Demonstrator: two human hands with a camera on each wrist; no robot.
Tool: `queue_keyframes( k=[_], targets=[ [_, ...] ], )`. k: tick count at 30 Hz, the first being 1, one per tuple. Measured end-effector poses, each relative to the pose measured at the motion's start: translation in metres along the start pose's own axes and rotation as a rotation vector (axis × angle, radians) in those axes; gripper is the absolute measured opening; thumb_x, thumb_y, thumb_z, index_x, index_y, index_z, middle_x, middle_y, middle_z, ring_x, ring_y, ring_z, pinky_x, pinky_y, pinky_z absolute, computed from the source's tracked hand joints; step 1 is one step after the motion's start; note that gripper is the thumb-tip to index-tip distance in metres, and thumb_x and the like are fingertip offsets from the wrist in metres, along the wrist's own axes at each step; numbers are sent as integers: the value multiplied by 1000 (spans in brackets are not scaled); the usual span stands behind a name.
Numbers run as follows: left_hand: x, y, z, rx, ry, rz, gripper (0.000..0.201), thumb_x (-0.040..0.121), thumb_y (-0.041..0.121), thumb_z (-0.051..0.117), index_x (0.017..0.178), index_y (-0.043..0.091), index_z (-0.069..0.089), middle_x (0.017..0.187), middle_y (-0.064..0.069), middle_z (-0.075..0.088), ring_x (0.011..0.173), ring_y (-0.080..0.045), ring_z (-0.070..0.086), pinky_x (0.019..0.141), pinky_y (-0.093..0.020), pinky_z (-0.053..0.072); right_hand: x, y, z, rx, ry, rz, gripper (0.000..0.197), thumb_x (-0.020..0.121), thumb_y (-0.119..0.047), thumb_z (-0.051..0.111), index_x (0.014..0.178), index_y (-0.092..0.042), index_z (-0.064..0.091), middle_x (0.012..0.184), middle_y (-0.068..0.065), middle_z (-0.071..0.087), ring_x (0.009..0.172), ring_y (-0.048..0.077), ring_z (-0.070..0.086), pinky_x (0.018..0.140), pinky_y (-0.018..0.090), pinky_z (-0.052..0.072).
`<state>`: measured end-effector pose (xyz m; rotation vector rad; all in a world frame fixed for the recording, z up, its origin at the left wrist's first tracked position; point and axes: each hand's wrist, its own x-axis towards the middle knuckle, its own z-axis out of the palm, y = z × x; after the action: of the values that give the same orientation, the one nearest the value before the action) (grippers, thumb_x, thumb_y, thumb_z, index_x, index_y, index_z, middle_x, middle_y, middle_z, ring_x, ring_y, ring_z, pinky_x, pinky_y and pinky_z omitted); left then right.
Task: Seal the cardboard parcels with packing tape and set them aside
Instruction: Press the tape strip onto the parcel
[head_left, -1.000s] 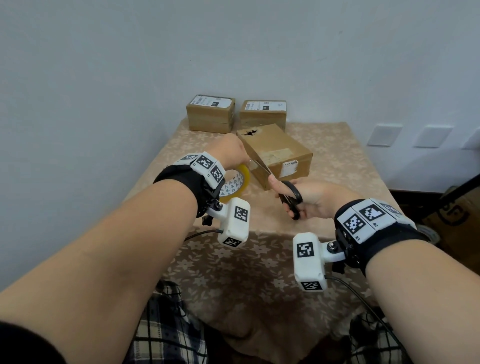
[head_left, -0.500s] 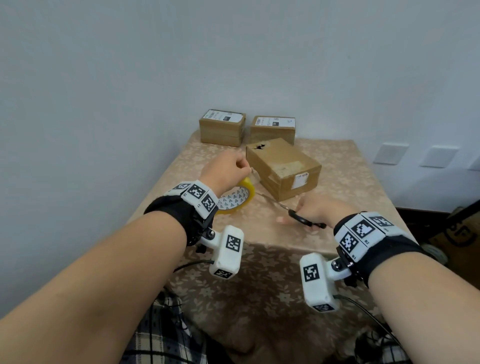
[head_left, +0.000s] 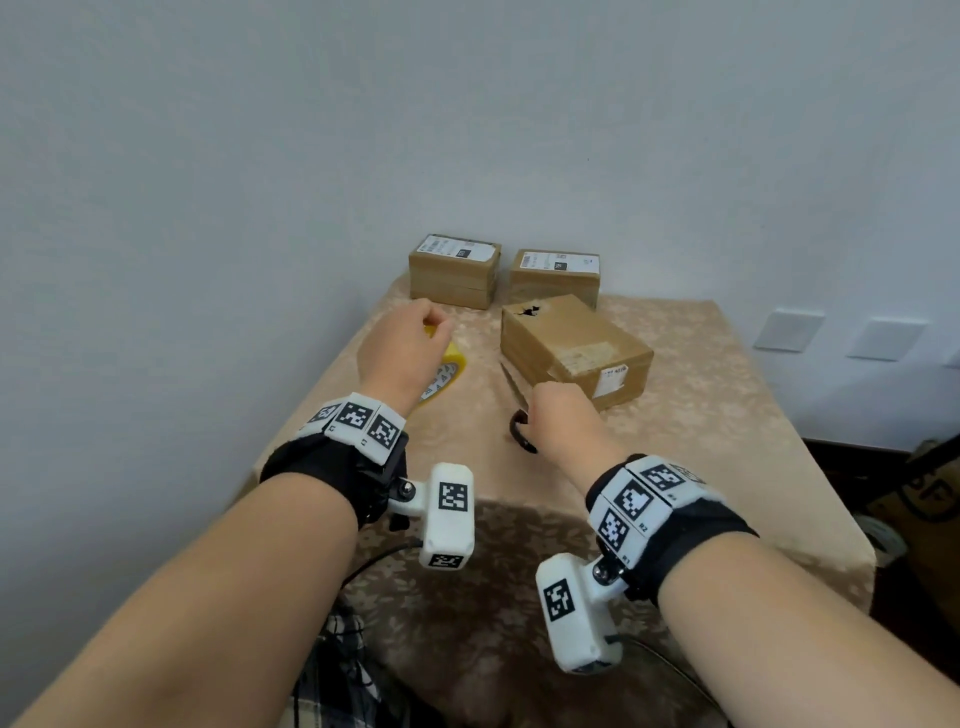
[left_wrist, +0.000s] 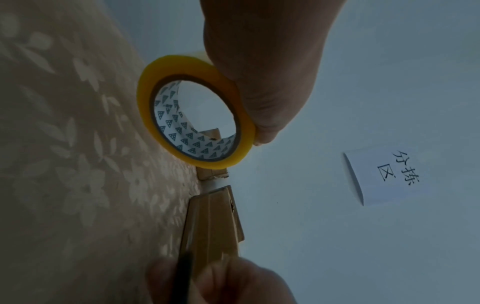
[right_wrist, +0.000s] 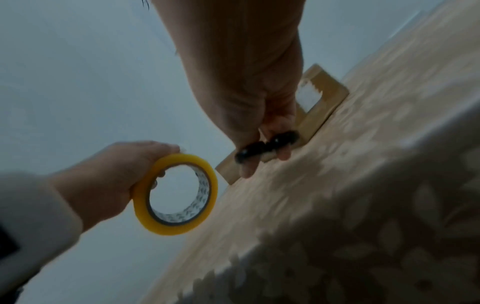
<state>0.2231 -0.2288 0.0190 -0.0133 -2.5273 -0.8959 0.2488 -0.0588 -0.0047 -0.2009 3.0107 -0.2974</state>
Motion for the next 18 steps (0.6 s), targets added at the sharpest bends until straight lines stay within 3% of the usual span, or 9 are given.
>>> queue_keyframes(
  k=[2,4,6,8,9,11,13,15,18],
  targets=[
    [-1,-5,2,-25,10,-10,13,94,30,51,87,23,60,93,8,64,86,-13,56,70,-30,42,7,-8,4,0,-89,-76,29,95,-20,53,71,-5,59,70,8,57,72,27,56,61,32,45],
    [0,-8,5,-7,16,-9,13,94,30,51,87,23,60,94,8,64,85,-13,56,68,-28,40,12,-9,2,63,-61,-137,24,95,-14,48,98,-6,70,97,13,68,91,29,62,79,36,53],
    [1,-11,8,-12,12,-6,14,94,30,51,88,22,61,95,7,65,87,-14,57,70,-29,43,16,-4,-7,201,202,-115,26,93,-15,44,104,-13,68,103,8,67,95,28,61,81,40,53],
    [3,-10,10,-56,1,-7,13,94,31,51,87,23,59,96,7,64,87,-13,56,73,-32,46,26,6,-18,187,457,-102,26,94,-25,44,109,-15,62,108,6,64,101,26,57,86,38,48],
    [4,-8,11,-77,-2,2,13,93,31,51,86,23,59,95,7,63,86,-13,57,73,-34,49,33,14,-21,95,460,-87,32,96,-32,42,119,-16,58,121,8,59,113,28,51,95,41,41],
    [5,-3,15,-107,-6,24,13,93,31,51,85,25,59,89,12,59,84,-12,57,71,-37,52,43,34,-18,-72,276,2,47,99,-43,33,141,-24,39,150,10,34,140,33,26,112,54,17],
    [6,2,19,-112,-6,37,14,93,31,51,86,26,61,86,15,57,86,-10,57,72,-33,51,48,49,-8,-81,122,80,51,101,-45,27,150,-32,19,160,4,10,146,36,5,113,63,2],
    [8,5,24,-110,-20,57,14,93,32,51,87,26,62,87,15,60,87,-8,57,74,-32,49,50,54,3,-3,102,105,55,102,-42,31,151,-34,10,161,2,3,147,36,-2,113,65,5],
    [9,10,29,-113,-46,73,14,93,33,51,86,27,62,90,13,64,88,-8,58,76,-35,51,48,51,6,1,131,113,61,99,-42,43,151,-34,12,160,3,8,146,37,2,113,63,14]
  ],
)
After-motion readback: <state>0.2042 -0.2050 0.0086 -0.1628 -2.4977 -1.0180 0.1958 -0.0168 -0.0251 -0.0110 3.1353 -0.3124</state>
